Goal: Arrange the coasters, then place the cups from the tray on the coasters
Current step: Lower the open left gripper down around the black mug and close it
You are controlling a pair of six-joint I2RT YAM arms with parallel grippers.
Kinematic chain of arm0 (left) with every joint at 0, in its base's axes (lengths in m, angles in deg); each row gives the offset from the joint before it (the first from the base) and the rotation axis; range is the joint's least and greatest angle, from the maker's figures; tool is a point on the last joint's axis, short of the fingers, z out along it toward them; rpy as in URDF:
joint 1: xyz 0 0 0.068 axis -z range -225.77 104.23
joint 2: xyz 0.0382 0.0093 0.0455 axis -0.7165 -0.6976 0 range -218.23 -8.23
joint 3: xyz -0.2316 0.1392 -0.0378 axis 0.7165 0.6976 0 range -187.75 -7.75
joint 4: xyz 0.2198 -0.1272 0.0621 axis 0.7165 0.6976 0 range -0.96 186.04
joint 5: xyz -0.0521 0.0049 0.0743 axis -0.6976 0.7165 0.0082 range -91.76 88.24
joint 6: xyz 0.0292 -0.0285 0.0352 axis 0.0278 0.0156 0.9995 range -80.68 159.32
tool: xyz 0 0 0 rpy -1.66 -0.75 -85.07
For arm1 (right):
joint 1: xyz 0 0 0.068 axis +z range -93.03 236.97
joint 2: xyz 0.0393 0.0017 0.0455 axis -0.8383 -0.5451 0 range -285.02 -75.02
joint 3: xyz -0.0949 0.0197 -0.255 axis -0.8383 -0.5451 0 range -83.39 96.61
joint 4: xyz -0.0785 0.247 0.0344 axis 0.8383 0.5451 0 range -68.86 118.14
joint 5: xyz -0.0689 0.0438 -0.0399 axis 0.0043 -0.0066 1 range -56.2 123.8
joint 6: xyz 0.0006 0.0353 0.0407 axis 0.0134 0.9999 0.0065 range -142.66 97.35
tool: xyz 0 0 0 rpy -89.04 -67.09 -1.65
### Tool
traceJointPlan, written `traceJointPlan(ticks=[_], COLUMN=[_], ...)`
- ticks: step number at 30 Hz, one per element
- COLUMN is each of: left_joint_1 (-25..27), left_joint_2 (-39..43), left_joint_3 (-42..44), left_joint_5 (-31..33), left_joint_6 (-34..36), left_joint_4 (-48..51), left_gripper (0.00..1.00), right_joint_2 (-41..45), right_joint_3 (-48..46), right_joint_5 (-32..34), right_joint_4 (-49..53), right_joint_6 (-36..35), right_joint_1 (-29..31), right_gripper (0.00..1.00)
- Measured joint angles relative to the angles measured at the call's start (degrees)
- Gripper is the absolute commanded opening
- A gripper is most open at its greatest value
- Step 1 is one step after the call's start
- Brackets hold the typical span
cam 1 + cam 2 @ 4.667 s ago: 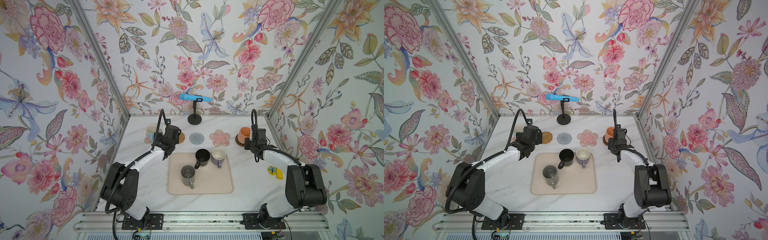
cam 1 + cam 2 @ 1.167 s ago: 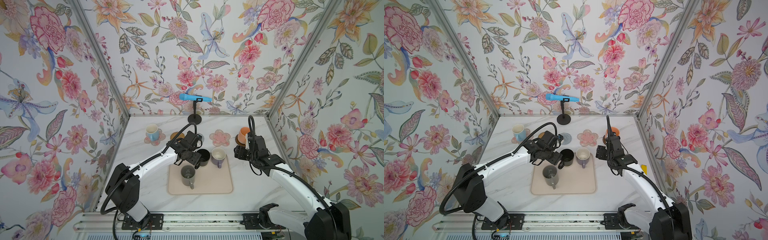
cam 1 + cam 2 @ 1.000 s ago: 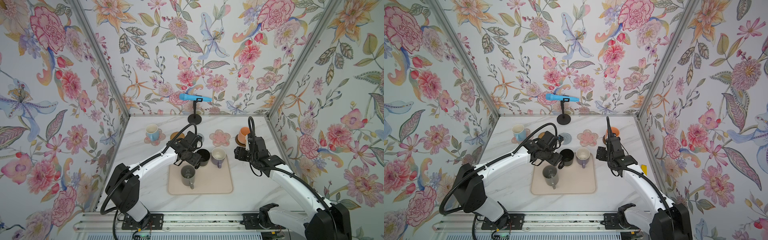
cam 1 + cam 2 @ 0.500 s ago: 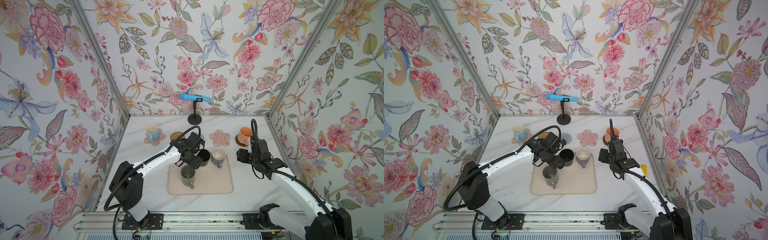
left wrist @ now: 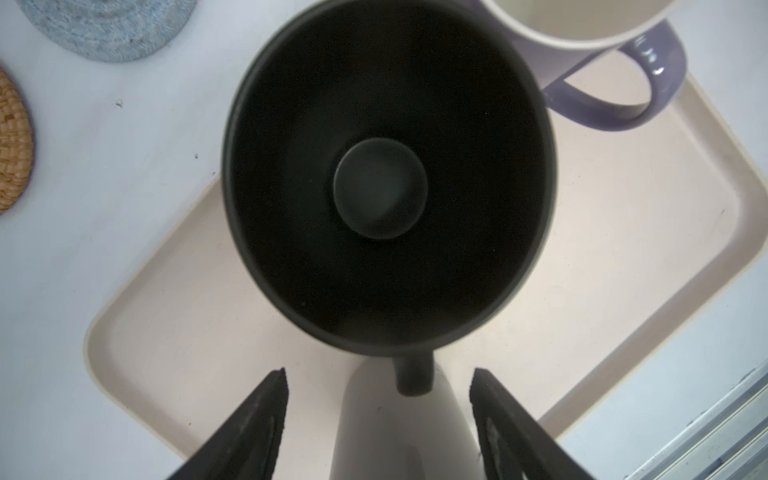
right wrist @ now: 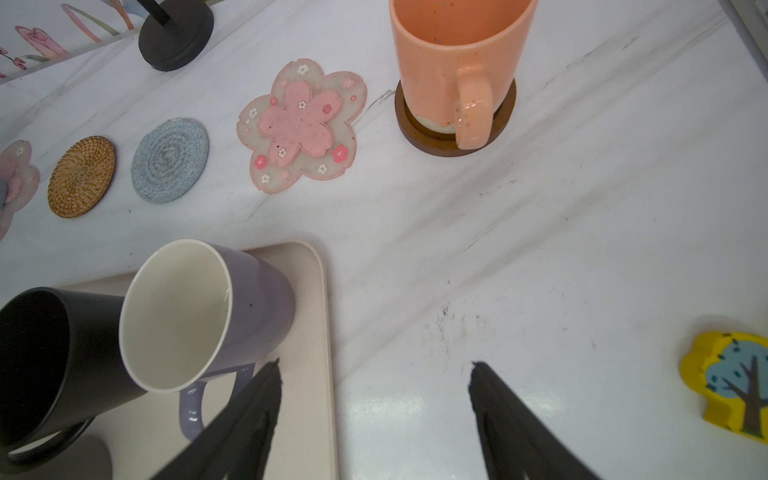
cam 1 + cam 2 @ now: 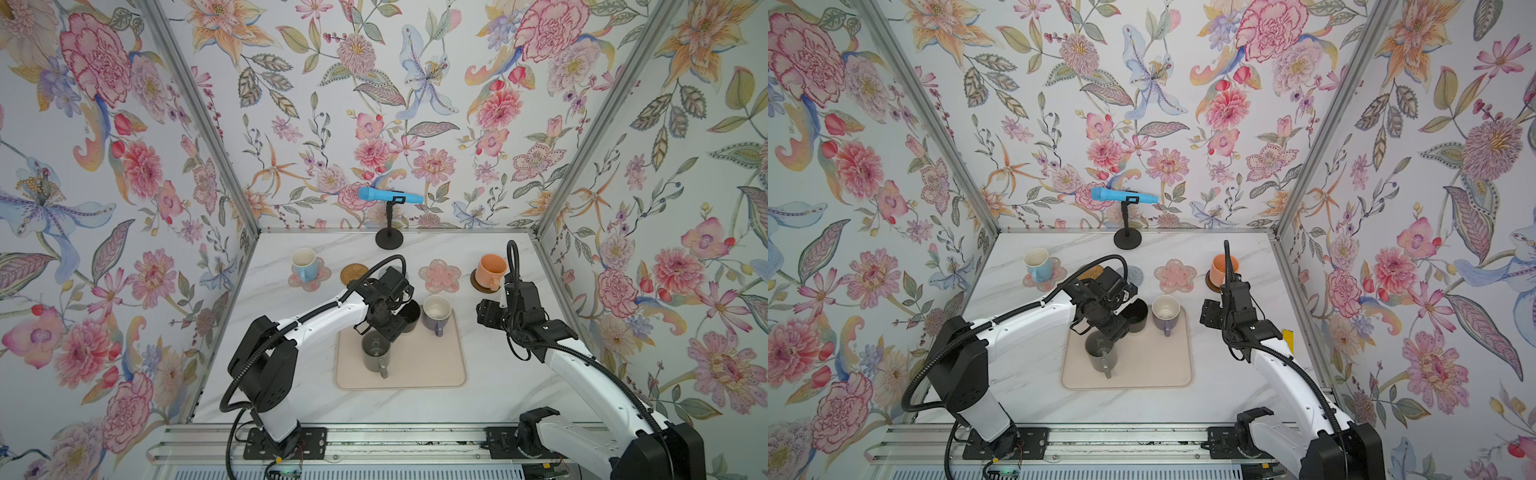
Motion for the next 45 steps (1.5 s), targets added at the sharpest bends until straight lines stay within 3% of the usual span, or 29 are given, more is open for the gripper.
traceJointPlan(ticks=[15,27,45], left_joint_1=[0.35,0.35,0.35], left_joint_2=[-2.54,-4.2,-5.22], left_joint_3=[-0.98,-1.16,-1.27], left_joint_5=[-2.1,-2.23,-1.84], left_joint_6=[-1.01,-1.77,-2.03], left_joint_4=[-2.08,-2.58,-2.56], left_gripper=[0.56,0.55,0.42], right_joint_2=[0.0,-0.02,-0.02], right_joint_3=[-0.48,-0.5,-0.5], right_joint_5=[-1.03,-1.22,-2.51], right_joint_4=[0.02,0.02,0.02], right_joint_6=[0.0,0.0,-0.02], right_joint_1=[-0.42,-1.07,-1.66], right_gripper=[0.74,0.74,0.74])
